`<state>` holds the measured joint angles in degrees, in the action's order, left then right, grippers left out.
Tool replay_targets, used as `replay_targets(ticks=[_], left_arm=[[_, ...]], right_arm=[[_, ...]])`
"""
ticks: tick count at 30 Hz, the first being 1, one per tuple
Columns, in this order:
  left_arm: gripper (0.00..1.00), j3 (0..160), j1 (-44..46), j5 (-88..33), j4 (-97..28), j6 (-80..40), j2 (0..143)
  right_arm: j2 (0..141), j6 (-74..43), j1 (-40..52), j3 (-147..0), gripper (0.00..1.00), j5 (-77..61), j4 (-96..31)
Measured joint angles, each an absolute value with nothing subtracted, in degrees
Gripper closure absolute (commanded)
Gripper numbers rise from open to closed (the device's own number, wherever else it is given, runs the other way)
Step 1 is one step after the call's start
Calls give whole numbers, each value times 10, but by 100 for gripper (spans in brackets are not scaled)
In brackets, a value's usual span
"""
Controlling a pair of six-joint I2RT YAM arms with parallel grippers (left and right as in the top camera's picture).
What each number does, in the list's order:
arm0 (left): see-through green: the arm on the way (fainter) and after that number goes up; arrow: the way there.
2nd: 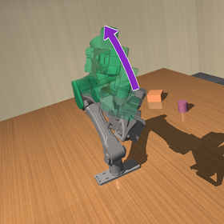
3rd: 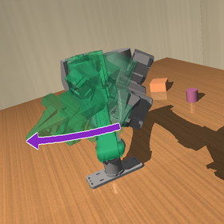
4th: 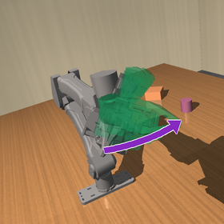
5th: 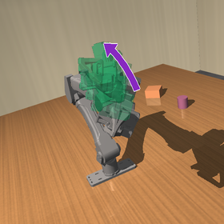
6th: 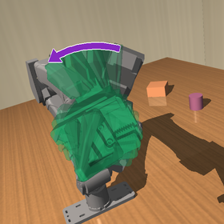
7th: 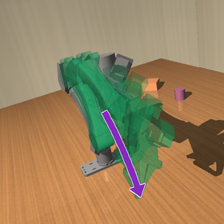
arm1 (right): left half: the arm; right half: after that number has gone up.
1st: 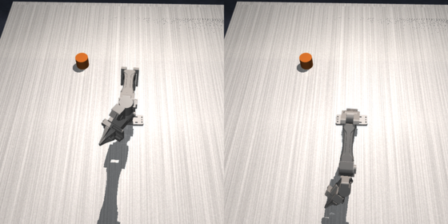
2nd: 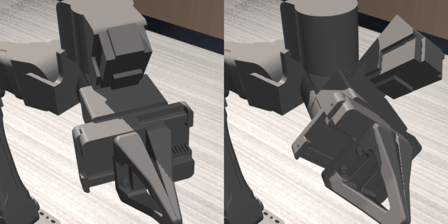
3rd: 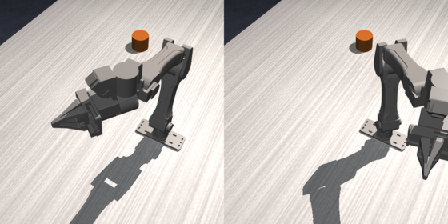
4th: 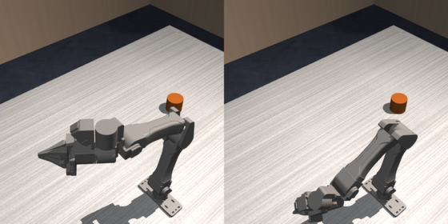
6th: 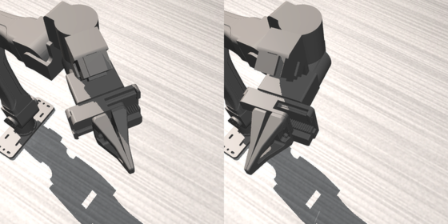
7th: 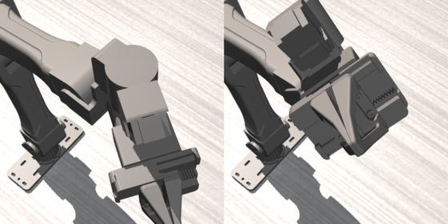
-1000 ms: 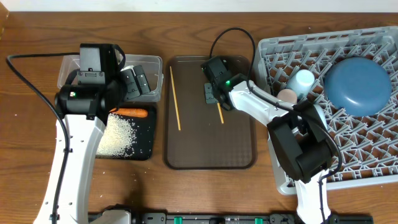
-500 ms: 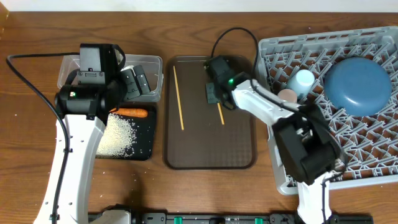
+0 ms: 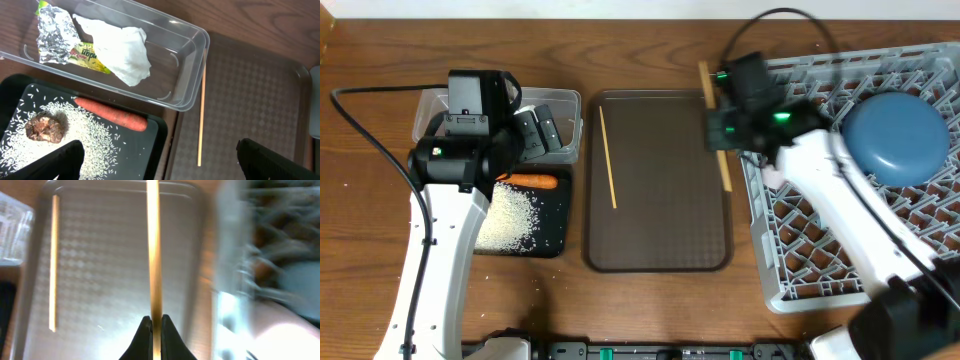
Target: Sort waste into correct bins and load items into the dishwasher rack
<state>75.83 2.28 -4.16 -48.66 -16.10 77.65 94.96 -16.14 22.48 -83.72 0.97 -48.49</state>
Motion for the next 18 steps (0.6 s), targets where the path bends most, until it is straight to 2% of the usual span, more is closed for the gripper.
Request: replay_targets(ticks=[6, 12, 18], left_arm=[[2, 758, 23, -41, -487, -161, 776], [2, 758, 23, -41, -487, -161, 776], [2, 758, 23, -41, -487, -161, 776]], right_arm=[[885, -83, 124, -837, 99, 12, -587], [877, -47, 37, -837, 99, 8, -619], [877, -36, 31, -837, 99, -45, -589]])
